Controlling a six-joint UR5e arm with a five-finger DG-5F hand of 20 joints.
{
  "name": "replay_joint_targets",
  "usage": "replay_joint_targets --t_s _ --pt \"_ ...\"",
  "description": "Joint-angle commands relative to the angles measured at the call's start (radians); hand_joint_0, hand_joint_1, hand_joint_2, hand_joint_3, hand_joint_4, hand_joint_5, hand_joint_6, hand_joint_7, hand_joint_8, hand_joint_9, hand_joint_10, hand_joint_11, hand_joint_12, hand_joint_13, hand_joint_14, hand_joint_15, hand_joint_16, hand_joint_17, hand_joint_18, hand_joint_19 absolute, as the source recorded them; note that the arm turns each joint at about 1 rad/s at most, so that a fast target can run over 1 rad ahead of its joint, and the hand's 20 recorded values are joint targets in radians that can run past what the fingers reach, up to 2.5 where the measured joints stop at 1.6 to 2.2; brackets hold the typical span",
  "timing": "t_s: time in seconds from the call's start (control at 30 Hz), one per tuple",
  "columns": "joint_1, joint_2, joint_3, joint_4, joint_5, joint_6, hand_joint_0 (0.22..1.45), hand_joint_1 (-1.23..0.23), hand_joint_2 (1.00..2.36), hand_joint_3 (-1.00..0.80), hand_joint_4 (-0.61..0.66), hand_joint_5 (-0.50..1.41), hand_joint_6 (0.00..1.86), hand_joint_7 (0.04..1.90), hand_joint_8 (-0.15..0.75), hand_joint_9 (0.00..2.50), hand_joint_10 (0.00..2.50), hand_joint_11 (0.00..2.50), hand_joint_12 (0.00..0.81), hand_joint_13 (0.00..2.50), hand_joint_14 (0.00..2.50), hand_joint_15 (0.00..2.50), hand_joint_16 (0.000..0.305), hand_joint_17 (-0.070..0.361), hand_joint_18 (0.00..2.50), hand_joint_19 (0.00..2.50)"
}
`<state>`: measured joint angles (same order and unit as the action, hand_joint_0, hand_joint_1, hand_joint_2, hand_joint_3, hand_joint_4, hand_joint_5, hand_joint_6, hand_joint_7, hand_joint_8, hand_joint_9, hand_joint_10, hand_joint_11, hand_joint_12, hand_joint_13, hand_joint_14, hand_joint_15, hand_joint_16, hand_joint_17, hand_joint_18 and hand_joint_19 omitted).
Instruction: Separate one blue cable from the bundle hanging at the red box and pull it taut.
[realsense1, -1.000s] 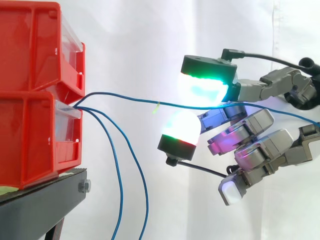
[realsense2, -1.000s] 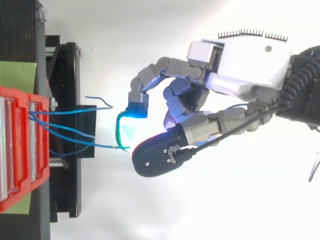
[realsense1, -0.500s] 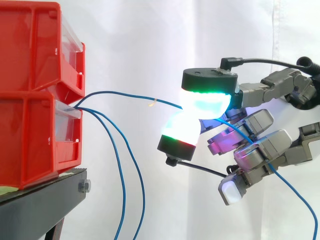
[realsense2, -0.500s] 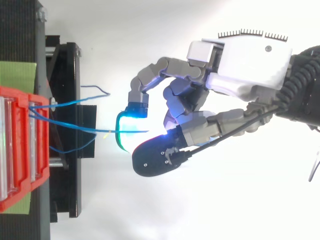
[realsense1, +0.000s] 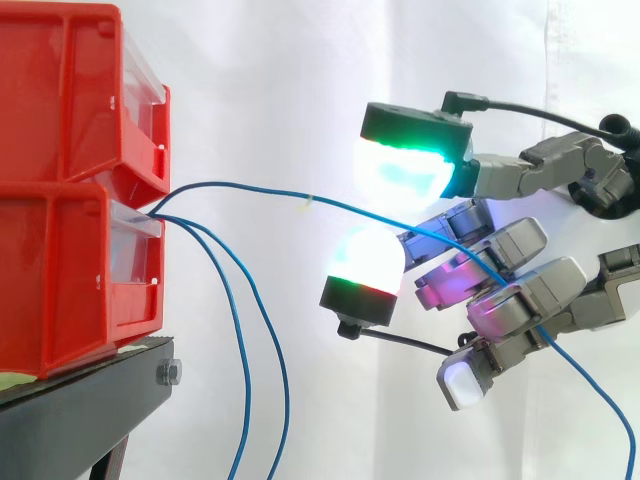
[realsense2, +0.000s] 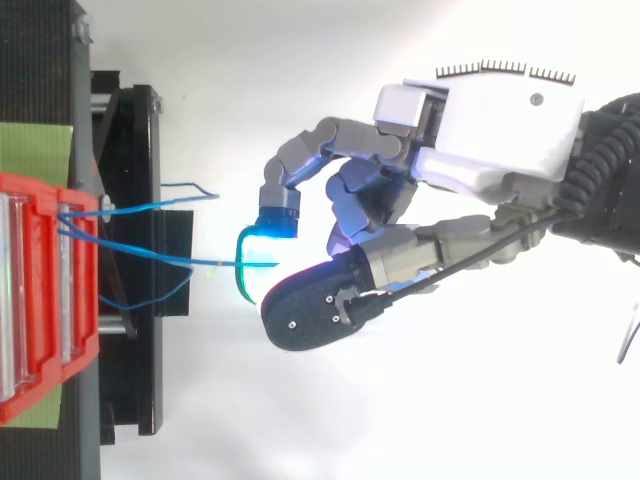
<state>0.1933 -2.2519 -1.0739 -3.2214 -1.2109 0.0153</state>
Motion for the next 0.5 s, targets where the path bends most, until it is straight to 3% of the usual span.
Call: replay_joint_targets --t_s 0.0,0.13,0.47 --pt "0.000 0.000 0.000 0.000 0.001 0.000 0.53 -0.61 1.00 -0.50 0.15 -0.26 0.90 0.90 0.278 0.69 2.21 1.11 0.322 1.23 0.55 1.50 0.048 0.107 0.77 0.67" --pt "0.000 0.000 0.000 -0.006 -0.003 0.000 0.63 -0.64 1.00 -0.47 0.12 -0.25 0.90 0.93 0.258 0.70 2.13 1.16 0.306 1.22 0.48 1.55 0.045 0.101 0.75 0.68" --pt "-0.003 0.008 0.000 -0.014 -0.001 0.000 0.65 -0.64 1.02 -0.34 0.11 -0.25 0.91 0.95 0.253 0.71 2.14 1.17 0.300 1.22 0.49 1.54 0.045 0.101 0.75 0.69"
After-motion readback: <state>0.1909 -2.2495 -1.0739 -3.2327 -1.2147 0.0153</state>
